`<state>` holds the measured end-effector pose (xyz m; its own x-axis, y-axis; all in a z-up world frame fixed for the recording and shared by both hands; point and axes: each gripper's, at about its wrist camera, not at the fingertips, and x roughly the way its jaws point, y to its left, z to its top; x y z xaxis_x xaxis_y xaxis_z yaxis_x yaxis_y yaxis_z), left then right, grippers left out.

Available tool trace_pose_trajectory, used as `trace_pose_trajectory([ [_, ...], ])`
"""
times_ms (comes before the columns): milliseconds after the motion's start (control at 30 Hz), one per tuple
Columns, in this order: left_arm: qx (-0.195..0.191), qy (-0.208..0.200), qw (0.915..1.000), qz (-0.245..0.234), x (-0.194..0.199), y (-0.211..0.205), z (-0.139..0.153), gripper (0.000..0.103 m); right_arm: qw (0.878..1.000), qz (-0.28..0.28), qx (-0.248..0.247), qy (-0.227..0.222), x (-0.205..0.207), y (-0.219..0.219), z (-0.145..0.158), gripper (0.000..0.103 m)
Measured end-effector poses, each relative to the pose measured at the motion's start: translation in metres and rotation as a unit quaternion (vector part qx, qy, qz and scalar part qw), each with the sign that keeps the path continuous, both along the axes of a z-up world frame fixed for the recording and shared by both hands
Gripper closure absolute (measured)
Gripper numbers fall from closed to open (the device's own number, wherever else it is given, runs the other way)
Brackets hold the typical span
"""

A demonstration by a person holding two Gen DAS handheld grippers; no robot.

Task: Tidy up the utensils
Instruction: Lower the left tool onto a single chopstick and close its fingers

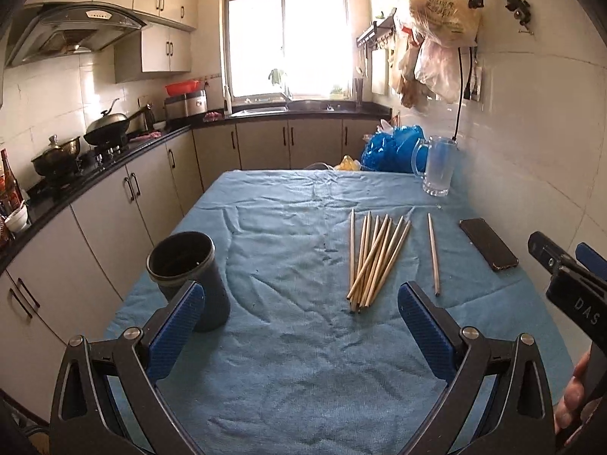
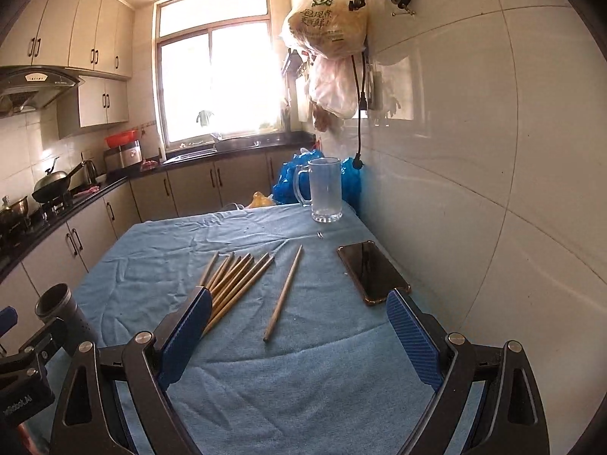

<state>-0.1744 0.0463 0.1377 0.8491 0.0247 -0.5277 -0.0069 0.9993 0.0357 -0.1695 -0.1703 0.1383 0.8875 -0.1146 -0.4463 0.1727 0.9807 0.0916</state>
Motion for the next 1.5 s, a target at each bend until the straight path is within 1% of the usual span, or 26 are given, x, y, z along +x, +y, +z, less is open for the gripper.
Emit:
trace_pose_trajectory([
  [200, 0.011, 0.015, 0.9998, -0.005, 0.017, -0.007, -0.006, 0.001, 1.0, -0.003, 0.019, 0.014, 0.011, -0.011, -0.008, 0.007],
  [367, 0.025, 0.046, 0.9986, -0.009, 0.045, -0.016, -0.017, 0.001, 0.999, -0.001, 0.027, 0.035, 0.032, -0.021, -0.022, 0.007],
  [500, 0.032, 0.069, 0.9971, -0.01, 0.075, -0.023, -0.026, 0.001, 0.998, 0.001, 0.035, 0.058, 0.051, -0.031, -0.038, 0.007],
  [567, 0.025, 0.086, 0.996, -0.007, 0.096, -0.023, -0.029, 0.001, 0.997, 0.004, 0.037, 0.074, 0.064, -0.037, -0.047, 0.007],
  [800, -0.006, 0.114, 0.9931, 0.027, 0.164, -0.021, -0.036, 0.001, 0.993, 0.016, 0.03, 0.113, 0.108, -0.052, -0.067, 0.007],
  [900, -0.028, 0.131, 0.9904, 0.033, 0.2, -0.021, -0.045, 0.001, 0.99, 0.027, 0.035, 0.132, 0.133, -0.056, -0.077, 0.007],
  [967, -0.037, 0.154, 0.9868, 0.034, 0.229, -0.025, -0.055, 0.002, 0.988, 0.037, 0.042, 0.142, 0.15, -0.056, -0.082, 0.007],
  [1000, -0.04, 0.164, 0.985, 0.034, 0.24, -0.026, -0.06, 0.01, 0.987, 0.043, 0.047, 0.147, 0.16, -0.057, -0.086, 0.007],
  [1033, -0.046, 0.18, 0.9819, 0.034, 0.256, -0.028, -0.068, 0.021, 0.986, 0.047, 0.051, 0.153, 0.169, -0.057, -0.089, 0.007],
  [1100, -0.063, 0.213, 0.9744, 0.035, 0.28, -0.029, -0.083, 0.03, 0.983, 0.053, 0.057, 0.169, 0.189, -0.056, -0.097, 0.009],
  [1133, -0.071, 0.225, 0.9711, 0.035, 0.289, -0.029, -0.09, 0.034, 0.981, 0.055, 0.059, 0.178, 0.198, -0.056, -0.1, 0.013],
  [1167, -0.077, 0.234, 0.9684, 0.036, 0.297, -0.03, -0.096, 0.035, 0.978, 0.058, 0.064, 0.188, 0.208, -0.056, -0.104, 0.018],
  [1233, -0.078, 0.244, 0.9659, 0.036, 0.31, -0.032, -0.107, 0.035, 0.974, 0.062, 0.074, 0.205, 0.221, -0.055, -0.11, 0.022],
  [1300, -0.068, 0.247, 0.9661, 0.032, 0.316, -0.035, -0.114, 0.035, 0.969, 0.064, 0.081, 0.223, 0.234, -0.054, -0.117, 0.026],
  [1367, -0.057, 0.243, 0.9681, 0.023, 0.319, -0.04, -0.117, 0.035, 0.966, 0.067, 0.078, 0.236, 0.243, -0.051, -0.123, 0.032],
  [1400, -0.052, 0.244, 0.9682, 0.019, 0.321, -0.042, -0.117, 0.037, 0.965, 0.069, 0.074, 0.243, 0.247, -0.047, -0.125, 0.034],
  [1433, -0.049, 0.246, 0.9679, 0.012, 0.322, -0.044, -0.118, 0.044, 0.965, 0.068, 0.065, 0.244, 0.249, -0.044, -0.126, 0.036],
  [1467, -0.044, 0.244, 0.9687, 0.007, 0.322, -0.047, -0.118, 0.05, 0.966, 0.069, 0.052, 0.244, 0.251, -0.039, -0.126, 0.042],
  [1500, -0.037, 0.242, 0.9695, 0.004, 0.321, -0.049, -0.118, 0.071, 0.966, 0.069, 0.044, 0.247, 0.253, -0.036, -0.127, 0.046],
])
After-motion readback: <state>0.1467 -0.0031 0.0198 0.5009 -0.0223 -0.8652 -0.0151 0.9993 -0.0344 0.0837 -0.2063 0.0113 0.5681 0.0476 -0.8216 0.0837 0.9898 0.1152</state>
